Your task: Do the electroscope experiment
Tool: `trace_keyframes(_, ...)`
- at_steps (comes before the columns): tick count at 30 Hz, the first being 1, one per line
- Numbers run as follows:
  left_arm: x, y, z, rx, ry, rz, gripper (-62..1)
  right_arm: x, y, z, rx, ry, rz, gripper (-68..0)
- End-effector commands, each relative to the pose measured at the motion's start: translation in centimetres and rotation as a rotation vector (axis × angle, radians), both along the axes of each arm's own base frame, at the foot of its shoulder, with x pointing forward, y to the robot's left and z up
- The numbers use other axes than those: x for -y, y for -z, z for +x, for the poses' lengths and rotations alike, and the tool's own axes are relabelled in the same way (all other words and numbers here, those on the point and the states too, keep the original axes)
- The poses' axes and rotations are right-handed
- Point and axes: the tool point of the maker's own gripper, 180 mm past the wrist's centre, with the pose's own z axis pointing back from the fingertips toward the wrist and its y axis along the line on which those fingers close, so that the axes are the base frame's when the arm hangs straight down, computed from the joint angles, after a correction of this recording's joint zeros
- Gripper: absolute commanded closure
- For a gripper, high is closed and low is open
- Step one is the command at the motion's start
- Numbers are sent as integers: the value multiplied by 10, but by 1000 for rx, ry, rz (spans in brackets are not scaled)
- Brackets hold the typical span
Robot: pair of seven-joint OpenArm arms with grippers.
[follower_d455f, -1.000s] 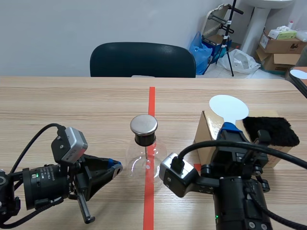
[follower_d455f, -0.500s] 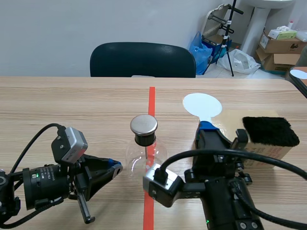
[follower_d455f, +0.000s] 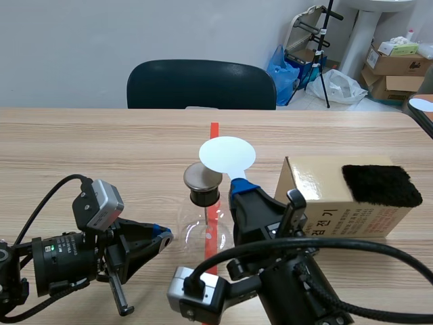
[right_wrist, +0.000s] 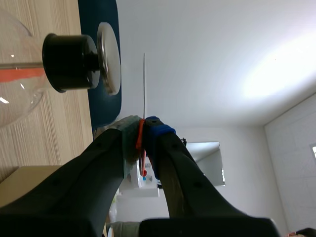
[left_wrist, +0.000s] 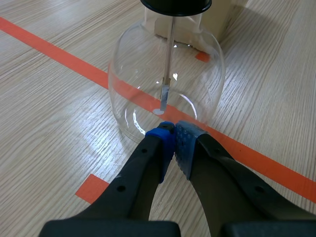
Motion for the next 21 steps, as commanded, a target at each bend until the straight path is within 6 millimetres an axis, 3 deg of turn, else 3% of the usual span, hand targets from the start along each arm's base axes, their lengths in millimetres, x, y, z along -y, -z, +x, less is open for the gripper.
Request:
trace_keyframes(1, 6, -12, 5, 28, -2, -40, -32, -3, -10, 3, 36, -23, 9, -10)
trace_keyframes(21, 6, -13, 5, 29, -2, -41, -32, -18, -10, -6, 41, -117, 0, -10)
